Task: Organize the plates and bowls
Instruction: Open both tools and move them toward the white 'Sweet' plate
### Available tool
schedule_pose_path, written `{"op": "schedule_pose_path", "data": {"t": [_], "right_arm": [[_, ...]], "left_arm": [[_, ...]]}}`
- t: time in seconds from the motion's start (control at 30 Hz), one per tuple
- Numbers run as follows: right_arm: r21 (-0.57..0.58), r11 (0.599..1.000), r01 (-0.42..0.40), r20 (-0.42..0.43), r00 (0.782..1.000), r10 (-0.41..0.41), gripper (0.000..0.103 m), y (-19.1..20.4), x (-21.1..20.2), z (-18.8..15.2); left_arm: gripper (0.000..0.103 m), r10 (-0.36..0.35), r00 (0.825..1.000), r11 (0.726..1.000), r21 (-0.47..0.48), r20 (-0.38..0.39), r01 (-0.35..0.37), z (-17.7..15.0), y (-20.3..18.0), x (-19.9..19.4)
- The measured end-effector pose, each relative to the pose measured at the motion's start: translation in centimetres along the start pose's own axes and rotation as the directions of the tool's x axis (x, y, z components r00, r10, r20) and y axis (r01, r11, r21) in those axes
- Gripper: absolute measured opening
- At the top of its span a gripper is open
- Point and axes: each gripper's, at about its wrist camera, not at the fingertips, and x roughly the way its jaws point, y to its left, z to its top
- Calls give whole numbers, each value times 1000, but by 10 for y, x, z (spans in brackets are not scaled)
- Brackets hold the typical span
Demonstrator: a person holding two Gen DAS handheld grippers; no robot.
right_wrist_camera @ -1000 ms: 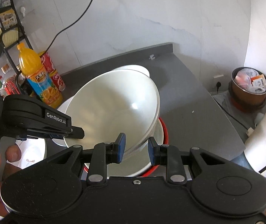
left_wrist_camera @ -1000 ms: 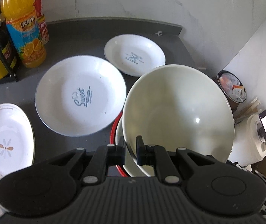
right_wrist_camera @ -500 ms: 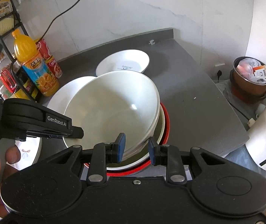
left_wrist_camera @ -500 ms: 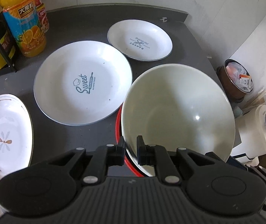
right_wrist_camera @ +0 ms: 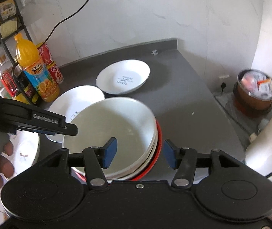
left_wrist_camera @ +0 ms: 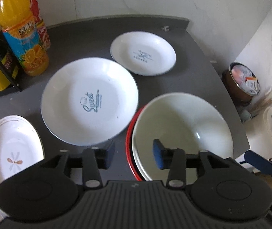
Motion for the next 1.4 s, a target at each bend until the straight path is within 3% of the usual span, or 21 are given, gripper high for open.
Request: {"op": "schedule_pose_path", "data": {"t": [0.1,0.43,0.6,0.97,1.4], "right_arm": [[-21,1000,-12,-1,1000,12,56,-2,2,11],[-63,990,-124,12,992,125,79,-2,12,42],[-32,980,-196,-22,981,195,81,-6,23,55],[-34,972,-232,-28,973,231,84,2,41,78],[-45,975,-216,-67,975,213,85,50,69,93]], "left_arm": [[51,4,1000,1000,-21,12,-4,4,1,-4],[57,51,999,990,-128,4,-50,16,15,-6],[57,94,995,982,-164,17,-90,21,23,-12],[61,166,986,959,-233,14,-158,28,50,-17],[62,164,986,949,-273,5,-156,42,103,-3]]}}
